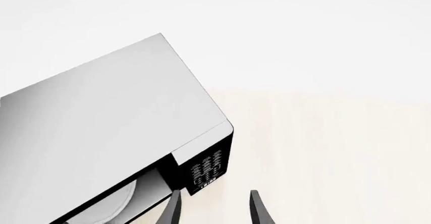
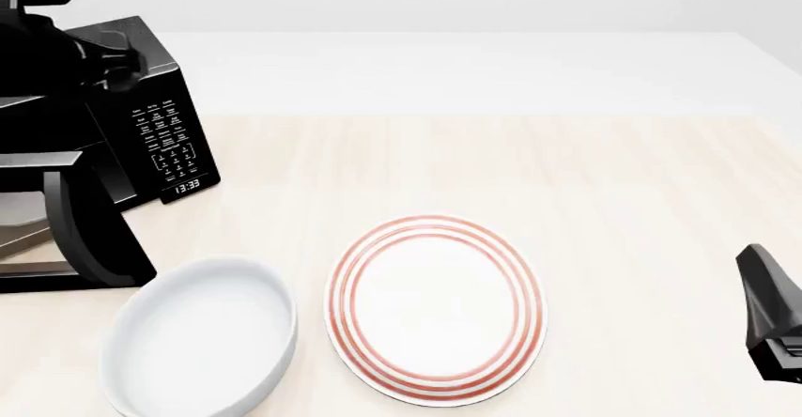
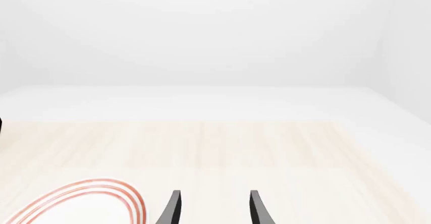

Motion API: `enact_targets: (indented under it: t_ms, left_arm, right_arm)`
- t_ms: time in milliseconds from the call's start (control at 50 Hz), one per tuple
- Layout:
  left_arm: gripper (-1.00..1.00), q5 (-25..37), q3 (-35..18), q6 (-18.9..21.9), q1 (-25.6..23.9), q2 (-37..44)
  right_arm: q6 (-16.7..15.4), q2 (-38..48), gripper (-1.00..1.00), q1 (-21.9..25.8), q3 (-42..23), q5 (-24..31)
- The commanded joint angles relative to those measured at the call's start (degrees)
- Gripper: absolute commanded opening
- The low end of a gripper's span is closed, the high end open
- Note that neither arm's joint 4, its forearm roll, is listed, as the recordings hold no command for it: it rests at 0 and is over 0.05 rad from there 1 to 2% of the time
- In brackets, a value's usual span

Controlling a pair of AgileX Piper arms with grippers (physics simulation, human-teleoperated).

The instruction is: Open the microwave.

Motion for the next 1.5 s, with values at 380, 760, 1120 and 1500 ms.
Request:
enact_targets:
  t_ms: [380, 760, 1120, 1500]
  left_arm:
    - [1.00, 2.82, -2.97, -0.15, 1.61, 5.57]
    - [1.00, 4.32, -2.40, -0.08, 4.52, 7.80]
    - [1.00, 3.04, -0.27, -0.82, 6.46, 7.86]
    - [1.00, 1.88, 1.32, -0.60, 9.17, 7.64]
  right_arm:
    - [0.00, 0.00, 1.00, 0.00, 0.00, 0.00]
    - [0.00, 0.00, 1.00, 0.00, 0.00, 0.00]
    - [0.00, 0.00, 1.00, 0.00, 0.00, 0.00]
    - [0.00, 0.00, 1.00, 0.00, 0.00, 0.00]
